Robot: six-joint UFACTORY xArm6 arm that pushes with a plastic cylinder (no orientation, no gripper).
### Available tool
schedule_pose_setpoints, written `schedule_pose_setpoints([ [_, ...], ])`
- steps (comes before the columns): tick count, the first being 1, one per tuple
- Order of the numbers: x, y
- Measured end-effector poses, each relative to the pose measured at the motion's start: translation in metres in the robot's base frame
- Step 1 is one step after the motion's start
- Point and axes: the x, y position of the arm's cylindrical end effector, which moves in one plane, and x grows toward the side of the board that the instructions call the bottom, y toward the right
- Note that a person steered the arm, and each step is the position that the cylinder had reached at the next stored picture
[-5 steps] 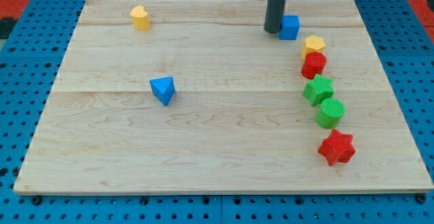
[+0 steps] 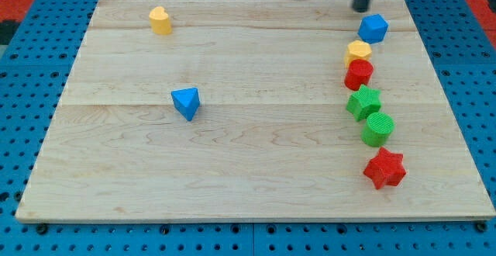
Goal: Slide the blue cube slightly left and down
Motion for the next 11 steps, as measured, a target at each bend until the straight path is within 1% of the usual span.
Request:
schedule_pose_setpoints([
  [1, 0.032, 0.049],
  [2, 0.062, 0.023],
  [5, 0.063, -0.018],
  [6, 0.061, -0.020],
  [7, 0.026, -0.023],
  [8, 0.028, -0.041],
  [9, 0.048, -0.041],
  [10, 0.038, -0.045],
  [11, 0.033, -0.074],
])
